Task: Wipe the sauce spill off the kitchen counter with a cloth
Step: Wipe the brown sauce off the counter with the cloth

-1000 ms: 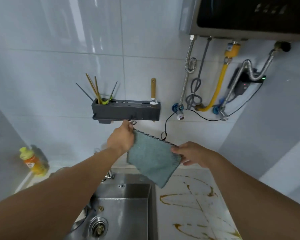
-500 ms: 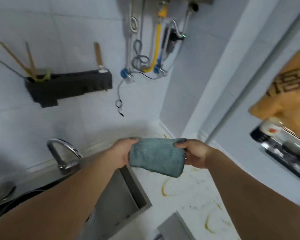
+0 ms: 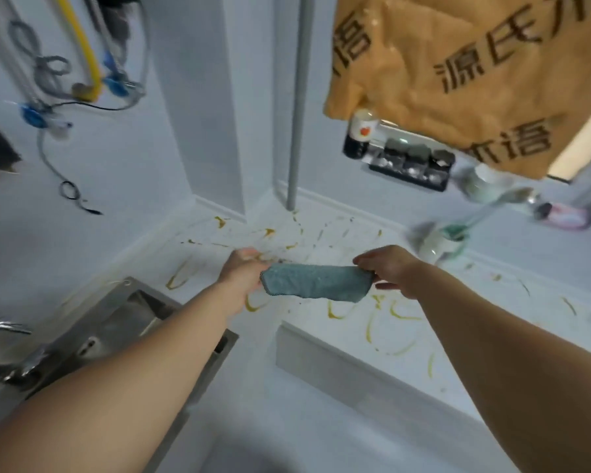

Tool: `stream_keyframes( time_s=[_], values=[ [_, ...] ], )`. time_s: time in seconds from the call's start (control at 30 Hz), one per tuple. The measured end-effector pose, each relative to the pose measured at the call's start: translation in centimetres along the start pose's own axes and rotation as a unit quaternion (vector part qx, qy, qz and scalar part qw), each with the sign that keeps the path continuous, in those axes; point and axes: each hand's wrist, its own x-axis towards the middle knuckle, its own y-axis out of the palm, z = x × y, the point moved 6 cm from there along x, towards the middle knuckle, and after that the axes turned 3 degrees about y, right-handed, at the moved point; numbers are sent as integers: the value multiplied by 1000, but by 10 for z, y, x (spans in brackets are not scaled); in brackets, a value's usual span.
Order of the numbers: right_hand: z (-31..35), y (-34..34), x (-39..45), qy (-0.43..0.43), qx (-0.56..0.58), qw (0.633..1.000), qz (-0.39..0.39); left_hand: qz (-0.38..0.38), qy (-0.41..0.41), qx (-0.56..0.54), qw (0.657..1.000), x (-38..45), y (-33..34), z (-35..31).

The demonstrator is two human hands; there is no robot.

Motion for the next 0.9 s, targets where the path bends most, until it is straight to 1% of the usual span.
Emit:
stream_keyframes(
  time_s=[0.07,0.13,0.2,0.23,0.27,0.3,0.33,0.37,0.4,0.43,0.47,0.53,0.57,0.6,0.67,0.73,0.77,0.83,0.9],
  values=[
    [-35,-28,-9,16,-30,999,-20,23,67,97,993,-9,38,0],
    [-72,-45,-18,36,-82,996,6,71,112,169,977,-21,75,7],
    [-125,-67,-27,54,-169,983,51,135,144,271,942,-36,127,26],
    [-149,-77,-29,64,-212,973,62,158,161,333,916,-43,147,35],
    [-174,-94,-33,70,-247,965,61,174,178,383,889,-53,174,45],
    [-199,-110,-36,77,-267,959,57,180,189,413,873,-62,198,55],
    [-225,-126,-38,86,-268,958,49,183,194,423,866,-71,219,64],
    [-250,-141,-41,93,-253,962,44,186,195,421,866,-80,240,72],
    [-278,-159,-45,106,-211,971,40,193,194,412,869,-90,263,80],
    [-314,-179,-53,129,-135,981,43,206,179,399,875,-101,291,93],
    [-337,-189,-58,153,-53,985,50,216,156,389,882,-106,306,100],
    [-392,-214,-74,190,85,976,58,238,101,379,889,-122,351,122],
    [-415,-225,-79,194,115,973,56,245,77,369,893,-129,371,133],
    [-438,-237,-83,192,133,971,45,252,52,357,898,-138,395,145],
    [-470,-253,-90,186,136,973,-19,251,11,333,909,-158,431,164],
    [-490,-262,-93,182,140,969,-89,231,-31,278,932,-181,467,181],
    [-496,-263,-94,180,158,966,-97,222,-58,242,943,-194,488,191],
    [-493,-251,-94,168,193,964,-65,215,-116,157,957,-221,528,207],
    [-489,-240,-91,160,185,970,-8,236,-145,132,952,-242,567,219]
  ],
)
